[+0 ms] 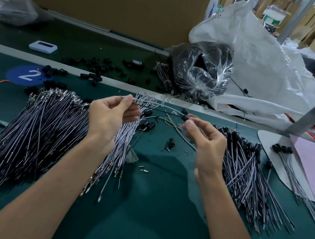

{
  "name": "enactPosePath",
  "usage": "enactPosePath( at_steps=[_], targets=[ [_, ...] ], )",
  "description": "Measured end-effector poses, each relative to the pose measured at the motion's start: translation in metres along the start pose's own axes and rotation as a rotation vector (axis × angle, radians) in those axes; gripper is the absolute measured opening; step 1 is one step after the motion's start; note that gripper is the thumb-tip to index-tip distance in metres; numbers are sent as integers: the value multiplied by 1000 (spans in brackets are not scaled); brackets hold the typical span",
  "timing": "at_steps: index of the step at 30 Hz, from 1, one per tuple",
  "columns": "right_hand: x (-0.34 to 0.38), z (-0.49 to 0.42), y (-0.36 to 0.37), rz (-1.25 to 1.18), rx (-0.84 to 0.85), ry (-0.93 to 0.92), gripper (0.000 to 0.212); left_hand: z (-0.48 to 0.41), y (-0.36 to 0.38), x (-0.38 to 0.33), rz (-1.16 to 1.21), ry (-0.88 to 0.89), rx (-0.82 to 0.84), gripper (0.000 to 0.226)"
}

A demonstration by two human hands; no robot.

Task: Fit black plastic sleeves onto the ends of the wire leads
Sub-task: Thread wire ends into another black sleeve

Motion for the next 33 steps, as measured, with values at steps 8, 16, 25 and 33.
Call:
enactPosePath(
  at_steps=[8, 16, 25, 33],
  targets=[
    [2, -1, -1, -608, 34, 187, 18, 13, 34, 13, -82, -193, 540, 30],
    [-10, 13, 31, -145, 252, 162, 39, 22, 48, 24, -141, -135, 631, 34],
    [-11, 15, 34, -12, 317, 123, 22, 14, 43, 21, 65, -84, 540, 22],
    [-11, 17, 37, 107, 345, 88, 11, 17, 43, 16, -54, 12, 475, 18]
  ],
)
Point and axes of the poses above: each hand's wrist, its own z-axis away from the middle knuckle, its own y-axis out of the palm, x = y × z, the point moved 6 cm from there along -z, towards the middle knuckle, and after that the axes turned 1 degree about -y, right-handed, at the moved point
